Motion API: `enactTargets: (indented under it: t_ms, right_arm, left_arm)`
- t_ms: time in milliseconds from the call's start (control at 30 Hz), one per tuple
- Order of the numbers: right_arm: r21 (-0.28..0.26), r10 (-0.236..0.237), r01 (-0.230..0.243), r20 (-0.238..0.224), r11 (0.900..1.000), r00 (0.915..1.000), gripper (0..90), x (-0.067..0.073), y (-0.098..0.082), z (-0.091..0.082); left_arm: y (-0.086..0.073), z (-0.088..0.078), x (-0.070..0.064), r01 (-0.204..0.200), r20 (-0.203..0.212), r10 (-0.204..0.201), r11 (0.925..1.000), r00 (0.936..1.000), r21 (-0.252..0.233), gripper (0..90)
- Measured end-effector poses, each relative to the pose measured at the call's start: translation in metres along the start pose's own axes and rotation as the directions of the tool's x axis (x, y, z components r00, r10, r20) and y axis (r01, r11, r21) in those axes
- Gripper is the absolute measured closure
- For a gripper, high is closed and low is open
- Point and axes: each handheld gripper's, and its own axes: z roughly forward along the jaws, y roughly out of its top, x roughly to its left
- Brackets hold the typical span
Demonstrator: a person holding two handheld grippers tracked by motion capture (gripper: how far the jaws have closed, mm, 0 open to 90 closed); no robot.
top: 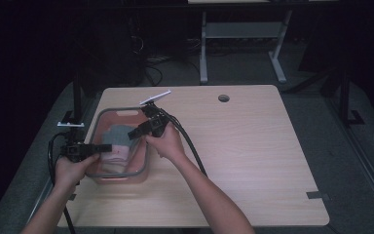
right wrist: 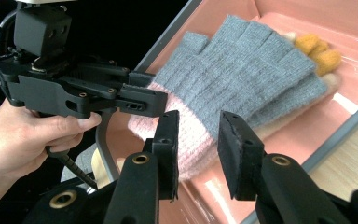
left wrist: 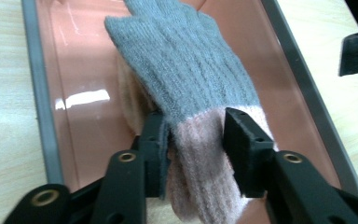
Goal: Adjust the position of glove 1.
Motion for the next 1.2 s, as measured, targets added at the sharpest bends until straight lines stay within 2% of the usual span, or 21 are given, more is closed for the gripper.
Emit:
enactTargets:
  t_ms: [133,200,233,333,533,867,1200]
  right_arm:
    - [-0.006,-0.009,0.009,0.007,1.000,0.9999,67.6,-0.001,0.000,-0.004]
    - [-0.010,-0.007,0.007,0.009,1.000,0.9999,67.2,-0.002,0.000,-0.007]
    - [-0.012,-0.013,0.013,0.011,1.000,0.9999,67.0,-0.002,-0.001,-0.009]
    - [-0.014,-0.007,0.007,0.013,1.000,0.9999,65.1,-0.006,-0.004,-0.014]
    - [-0.018,0.004,-0.003,0.021,1.000,0.9998,64.3,-0.008,-0.007,-0.021]
    - [-0.036,0.003,-0.002,0.037,0.999,0.9993,63.0,-0.012,-0.011,-0.033]
    - [-0.052,0.004,0.000,0.060,0.999,0.9982,58.1,-0.022,-0.019,-0.047]
  left_arm:
    - [0.002,-0.002,-0.001,-0.013,-0.017,0.013,0.9999,0.9998,0.000,52.8]
    - [0.003,-0.002,-0.002,0.001,-0.025,-0.001,0.9999,0.9997,-0.011,46.7]
    - [0.003,-0.003,-0.002,0.006,-0.028,-0.006,0.9999,0.9996,-0.014,46.7]
    - [0.005,-0.005,-0.004,-0.015,-0.054,0.014,0.9998,0.9984,-0.010,45.2]
    - [0.011,-0.012,-0.008,-0.024,-0.067,0.022,0.9994,0.9975,-0.027,45.1]
    - [0.016,-0.016,-0.015,-0.045,-0.048,0.043,0.9979,0.9979,-0.047,45.2]
    - [0.020,-0.009,-0.038,-0.091,-0.004,0.091,0.9936,0.9959,-0.068,44.8]
